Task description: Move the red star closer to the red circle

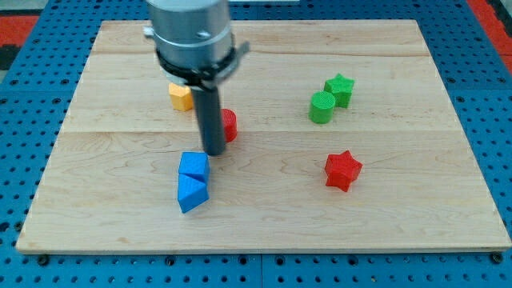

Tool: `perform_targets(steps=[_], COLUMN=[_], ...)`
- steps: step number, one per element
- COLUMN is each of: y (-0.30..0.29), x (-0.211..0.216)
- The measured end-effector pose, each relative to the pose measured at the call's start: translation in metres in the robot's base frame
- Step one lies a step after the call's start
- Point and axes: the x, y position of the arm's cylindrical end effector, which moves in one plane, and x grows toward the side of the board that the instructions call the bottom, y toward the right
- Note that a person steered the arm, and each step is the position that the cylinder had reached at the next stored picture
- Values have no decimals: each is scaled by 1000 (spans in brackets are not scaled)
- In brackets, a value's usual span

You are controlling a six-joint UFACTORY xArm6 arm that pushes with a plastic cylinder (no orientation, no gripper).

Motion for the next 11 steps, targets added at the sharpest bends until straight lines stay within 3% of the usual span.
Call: perform_targets(steps=[2, 3, 5, 6, 7, 8, 10, 11], y=[-13, -14, 191, 219, 152, 91, 135, 128], x=[-67, -66, -18, 57, 41, -6, -16, -27])
